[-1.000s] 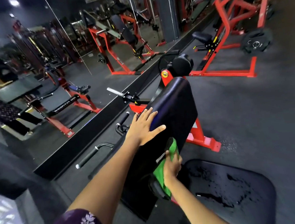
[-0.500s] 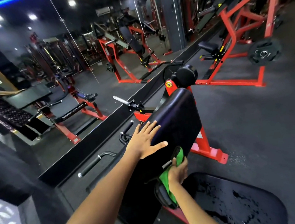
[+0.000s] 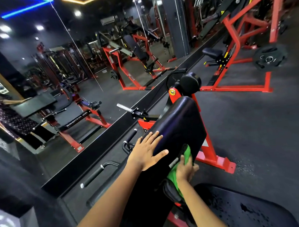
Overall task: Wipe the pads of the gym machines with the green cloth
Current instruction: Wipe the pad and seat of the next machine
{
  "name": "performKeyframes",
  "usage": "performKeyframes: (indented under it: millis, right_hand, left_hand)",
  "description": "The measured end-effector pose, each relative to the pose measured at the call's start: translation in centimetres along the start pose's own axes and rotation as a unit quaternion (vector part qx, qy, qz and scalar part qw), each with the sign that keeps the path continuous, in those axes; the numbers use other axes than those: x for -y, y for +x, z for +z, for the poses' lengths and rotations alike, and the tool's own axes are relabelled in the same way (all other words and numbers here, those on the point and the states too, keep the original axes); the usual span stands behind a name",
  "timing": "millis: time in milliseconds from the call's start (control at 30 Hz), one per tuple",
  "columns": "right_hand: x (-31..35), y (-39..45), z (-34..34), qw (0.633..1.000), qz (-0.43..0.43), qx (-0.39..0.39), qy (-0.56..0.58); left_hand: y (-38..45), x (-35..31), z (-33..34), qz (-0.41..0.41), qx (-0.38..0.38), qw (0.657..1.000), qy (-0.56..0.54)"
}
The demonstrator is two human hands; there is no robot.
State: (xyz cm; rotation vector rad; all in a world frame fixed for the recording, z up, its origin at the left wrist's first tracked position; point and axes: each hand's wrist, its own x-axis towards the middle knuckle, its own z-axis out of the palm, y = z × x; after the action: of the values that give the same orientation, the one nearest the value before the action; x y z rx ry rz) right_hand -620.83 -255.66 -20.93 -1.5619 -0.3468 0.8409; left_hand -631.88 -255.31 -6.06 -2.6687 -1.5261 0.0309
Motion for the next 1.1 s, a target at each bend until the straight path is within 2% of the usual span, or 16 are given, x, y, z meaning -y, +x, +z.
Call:
performKeyframes:
  millis: [67,167,233,267,333,400,500,567,667,733,800,833,900,967,1033,1100]
  right_hand:
    - [1.6,-0.7,0.5,0.996,-0.085,0.015,0.008]
    - [-1.1,-3.9,-0.1,0.974,-0.215,0.063,-0.024]
    - [-3.6,-3.9,-0.9,0.980,-0.185,0.066,-0.047]
    - [-4.2,-3.1,-1.3,0.989,-0.132,0.047,-0.054]
    - [-3.1,-0.6,-1.2,0.998,-0.017,0.026,-0.050]
    - [-0.9,1.0,-0.9,0.998,0.021,0.018,-0.050]
    - [0.9,0.0,0.2,0.998,-0.048,0.013,-0.041]
    - [0.6,-3.2,0.3,0.987,-0.154,0.035,-0.034]
    - [-1.2,-6.9,-0.6,0.939,-0.329,0.088,-0.055]
    - [-1.6,-5.1,-0.6,0.922,-0.370,0.090,-0.071]
    - [-0.2,-1.7,0.0,0.938,-0.335,0.045,-0.070]
    - [1.3,-0.2,0.3,0.957,-0.281,0.026,-0.065]
    - [4.5,1.9,0.8,0.986,-0.154,0.015,-0.062]
    - [6.4,1.8,1.1,0.988,-0.130,0.008,-0.080]
    - [6.0,-0.3,0.8,0.964,-0.251,0.015,-0.085]
    - [3.8,-2.8,0.5,0.934,-0.340,0.067,-0.083]
  left_hand:
    - [0.2,0.2,-0.1,-0.002,-0.012,0.999,-0.037]
    - [0.9,0.6,-0.1,0.009,-0.039,0.996,-0.080]
    - [1.7,0.7,-0.4,0.027,-0.055,0.995,-0.082]
    - [2.1,0.6,-0.5,0.039,-0.062,0.994,-0.076]
    - [2.9,0.3,-0.8,0.056,-0.084,0.993,-0.062]
    - [3.3,0.1,-0.8,0.055,-0.120,0.990,-0.053]
    - [3.4,0.2,-0.6,0.051,-0.152,0.985,-0.057]
    - [3.6,0.1,-0.5,0.050,-0.164,0.984,-0.048]
    - [3.9,-0.1,-0.3,0.029,-0.123,0.991,-0.052]
    - [4.1,-0.1,-0.1,0.019,-0.052,0.997,-0.052]
    - [4.5,-0.2,-0.2,0.010,0.021,0.999,-0.034]
    - [4.7,-0.2,-0.3,0.005,0.039,0.999,-0.026]
    - [4.8,-0.4,-0.4,-0.001,0.039,0.999,-0.033]
    - [4.5,-0.3,-0.4,-0.004,0.034,0.998,-0.050]
    - [4.3,-0.2,-0.3,0.001,0.009,0.997,-0.074]
    - [4.2,0.0,-0.4,0.005,-0.029,0.992,-0.119]
